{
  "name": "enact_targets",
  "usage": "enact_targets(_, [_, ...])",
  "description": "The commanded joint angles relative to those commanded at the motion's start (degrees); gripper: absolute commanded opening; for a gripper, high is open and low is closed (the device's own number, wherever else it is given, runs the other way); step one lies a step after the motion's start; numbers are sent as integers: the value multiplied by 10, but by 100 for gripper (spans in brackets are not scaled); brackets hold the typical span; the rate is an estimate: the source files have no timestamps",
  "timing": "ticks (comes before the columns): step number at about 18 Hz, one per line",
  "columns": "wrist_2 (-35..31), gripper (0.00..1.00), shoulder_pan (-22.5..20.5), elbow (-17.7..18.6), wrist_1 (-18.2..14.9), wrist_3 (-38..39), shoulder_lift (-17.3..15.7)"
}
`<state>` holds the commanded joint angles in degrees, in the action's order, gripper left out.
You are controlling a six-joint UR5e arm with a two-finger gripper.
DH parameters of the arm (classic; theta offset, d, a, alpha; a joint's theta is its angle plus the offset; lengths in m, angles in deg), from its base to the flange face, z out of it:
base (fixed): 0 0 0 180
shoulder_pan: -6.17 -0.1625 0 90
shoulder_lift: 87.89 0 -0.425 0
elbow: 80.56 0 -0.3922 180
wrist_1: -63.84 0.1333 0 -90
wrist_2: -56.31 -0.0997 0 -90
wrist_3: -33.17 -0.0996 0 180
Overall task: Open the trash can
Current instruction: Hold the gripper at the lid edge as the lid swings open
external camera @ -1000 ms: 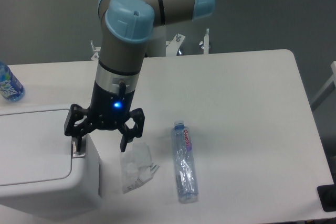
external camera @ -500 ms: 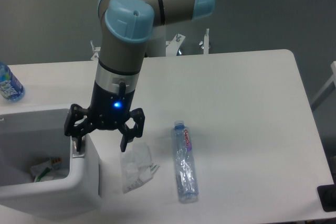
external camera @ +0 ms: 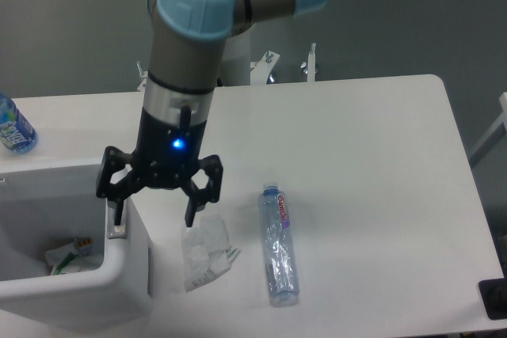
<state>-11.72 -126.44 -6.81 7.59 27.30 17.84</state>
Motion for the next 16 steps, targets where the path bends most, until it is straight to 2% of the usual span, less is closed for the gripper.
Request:
enact_targets(5, [-8,100,-58,-9,1,-69,-25])
enact_targets(7, [-73,100,-78,-6,-4,-89,-35])
enact_targets(9, [-122,100,-82,2,-11,-145,-37])
enact_targets(10, [-136,100,-83,7,-22,-191,-37])
enact_targets(13, [-202,100,-83,14,-92,-341,-41])
enact_targets(14, [-230,100,-83,17,-106,-380,-41])
enact_targets(16, [-262,100,-83,26,-107,-417,-41])
